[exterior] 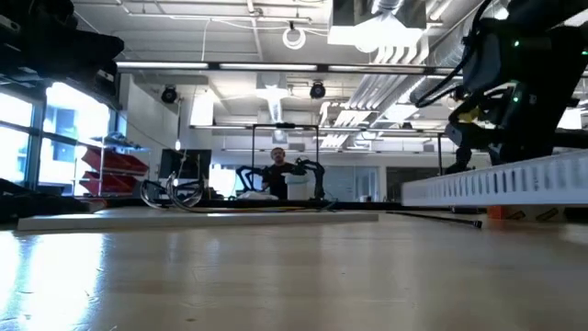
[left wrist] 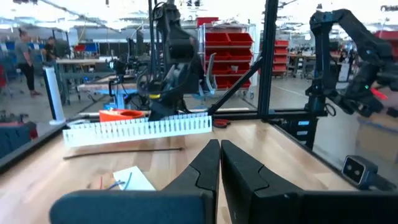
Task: Ziptie cables
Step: Move the white cable duct from bottom center of the table to the top right side of the table
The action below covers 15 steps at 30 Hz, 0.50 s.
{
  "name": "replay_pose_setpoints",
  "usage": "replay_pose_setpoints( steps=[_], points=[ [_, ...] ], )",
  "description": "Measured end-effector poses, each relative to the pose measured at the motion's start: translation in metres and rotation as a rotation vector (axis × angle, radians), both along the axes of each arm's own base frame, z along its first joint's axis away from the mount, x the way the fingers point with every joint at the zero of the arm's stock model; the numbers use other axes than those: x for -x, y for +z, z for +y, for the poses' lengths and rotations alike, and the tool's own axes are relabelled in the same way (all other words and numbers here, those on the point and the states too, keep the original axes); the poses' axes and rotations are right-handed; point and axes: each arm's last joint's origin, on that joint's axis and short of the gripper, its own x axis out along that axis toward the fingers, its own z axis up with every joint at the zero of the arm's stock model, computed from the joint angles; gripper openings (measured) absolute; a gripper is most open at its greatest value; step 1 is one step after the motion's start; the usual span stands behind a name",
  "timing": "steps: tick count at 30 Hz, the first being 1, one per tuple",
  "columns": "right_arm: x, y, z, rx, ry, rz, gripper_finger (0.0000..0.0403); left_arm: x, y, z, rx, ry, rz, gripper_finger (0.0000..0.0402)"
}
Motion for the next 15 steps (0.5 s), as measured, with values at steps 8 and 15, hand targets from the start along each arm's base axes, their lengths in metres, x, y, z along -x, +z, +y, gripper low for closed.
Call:
replay_pose_setpoints(
  steps=[8, 15],
  points=[
    [0.000, -0.004, -0.013, -0.016, -0.026, 0.010, 0.0017, 0.000, 0.000, 0.000, -0.098, 0.010, -0.012, 0.0000],
    [-0.004, 0.017, -0.022, -0.003, 0.089, 0.133, 0.0125, 0.000, 0.000, 0.001, -0.099, 0.057, -0.009, 0.0000]
  ],
)
